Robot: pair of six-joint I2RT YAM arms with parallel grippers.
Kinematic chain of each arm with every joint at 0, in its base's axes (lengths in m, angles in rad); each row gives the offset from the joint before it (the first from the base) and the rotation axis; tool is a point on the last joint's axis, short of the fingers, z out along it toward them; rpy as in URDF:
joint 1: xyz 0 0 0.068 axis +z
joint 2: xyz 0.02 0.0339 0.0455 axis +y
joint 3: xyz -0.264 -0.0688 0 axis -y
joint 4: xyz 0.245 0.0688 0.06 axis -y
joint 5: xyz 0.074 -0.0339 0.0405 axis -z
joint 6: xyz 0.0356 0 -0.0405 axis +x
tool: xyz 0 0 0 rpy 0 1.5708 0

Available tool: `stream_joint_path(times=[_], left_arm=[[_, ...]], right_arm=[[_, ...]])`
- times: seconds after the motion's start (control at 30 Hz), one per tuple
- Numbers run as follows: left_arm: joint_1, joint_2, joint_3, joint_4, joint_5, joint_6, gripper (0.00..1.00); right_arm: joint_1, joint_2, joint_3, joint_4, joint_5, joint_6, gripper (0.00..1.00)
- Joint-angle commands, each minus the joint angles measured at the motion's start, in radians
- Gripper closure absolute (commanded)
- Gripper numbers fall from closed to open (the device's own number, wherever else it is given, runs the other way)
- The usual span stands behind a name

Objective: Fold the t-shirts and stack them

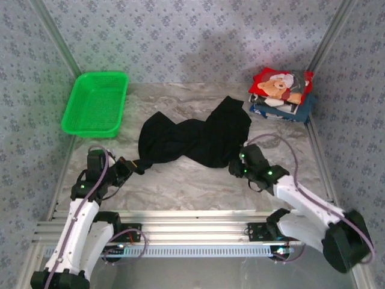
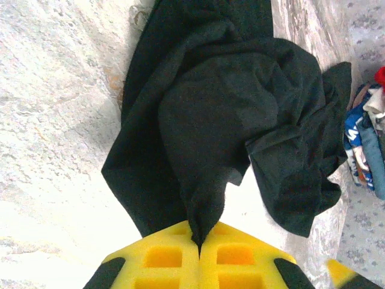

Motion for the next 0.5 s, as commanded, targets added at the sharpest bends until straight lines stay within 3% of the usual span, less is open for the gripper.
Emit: stream_joint_path(times=[0.0,0.1,0.23,0.47], left_arm=[[-0.005,-0.021,-0.019,-0.008,-0.028,-0.035,1.00],[-0.006,-0.021,-0.033,-0.034,-0.034,-0.034,1.00],[-0.006,-0.049,-0.031,-0.069,-0.057,-0.014,1.00],[-0.008,-0.092,-0.022,-0.073,-0.045,0.017,1.00]], right_arm=[[-0.045,-0.023,0.102,-0.015,-0.053,0.047,0.50],[-0.145,0.183,0.280,-0.067,-0.218,-0.007,0.49],[-0.173,0.541,0.567,-0.218,-0.392,-0.145,0.46],[-0.255,0.950,0.876,-0.229,-0.490,-0.144,0.46]])
